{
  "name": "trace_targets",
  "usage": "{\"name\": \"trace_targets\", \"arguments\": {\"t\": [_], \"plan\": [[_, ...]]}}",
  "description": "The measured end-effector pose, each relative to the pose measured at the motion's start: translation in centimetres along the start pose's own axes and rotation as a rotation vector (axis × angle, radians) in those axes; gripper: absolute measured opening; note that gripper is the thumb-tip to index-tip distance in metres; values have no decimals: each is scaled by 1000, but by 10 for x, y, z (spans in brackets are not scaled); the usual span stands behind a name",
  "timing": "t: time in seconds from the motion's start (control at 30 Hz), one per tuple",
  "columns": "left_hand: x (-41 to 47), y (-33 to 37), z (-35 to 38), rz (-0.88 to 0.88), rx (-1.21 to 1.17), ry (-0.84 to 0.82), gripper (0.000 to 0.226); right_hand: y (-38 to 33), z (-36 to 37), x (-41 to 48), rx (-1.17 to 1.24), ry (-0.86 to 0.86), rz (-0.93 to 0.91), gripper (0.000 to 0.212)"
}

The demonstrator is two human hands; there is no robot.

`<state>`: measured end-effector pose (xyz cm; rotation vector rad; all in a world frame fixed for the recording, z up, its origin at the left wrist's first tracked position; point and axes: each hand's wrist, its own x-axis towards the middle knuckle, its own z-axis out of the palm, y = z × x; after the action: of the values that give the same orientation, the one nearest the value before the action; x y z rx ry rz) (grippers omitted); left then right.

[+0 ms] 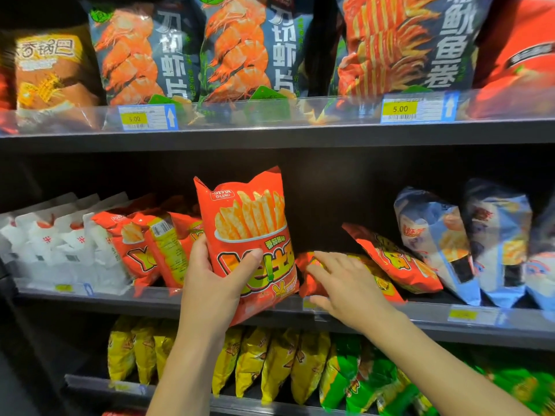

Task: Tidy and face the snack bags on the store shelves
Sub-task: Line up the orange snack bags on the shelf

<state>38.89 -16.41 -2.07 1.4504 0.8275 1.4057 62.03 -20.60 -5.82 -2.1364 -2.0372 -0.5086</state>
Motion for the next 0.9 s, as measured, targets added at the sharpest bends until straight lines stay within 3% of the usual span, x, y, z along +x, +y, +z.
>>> {"name": "trace_targets", "arguments": {"t": [0.3,0.6,0.9], "plan": [[-2,1,21,19,29,25,76,13,-4,-1,-53,63,-6,59],[7,-14,66,76,85,79,65,52,-20,-8,11,366,150,45],[29,-48,127,122,287,164,76,78,-20,-18,20,555,227,39]]}}
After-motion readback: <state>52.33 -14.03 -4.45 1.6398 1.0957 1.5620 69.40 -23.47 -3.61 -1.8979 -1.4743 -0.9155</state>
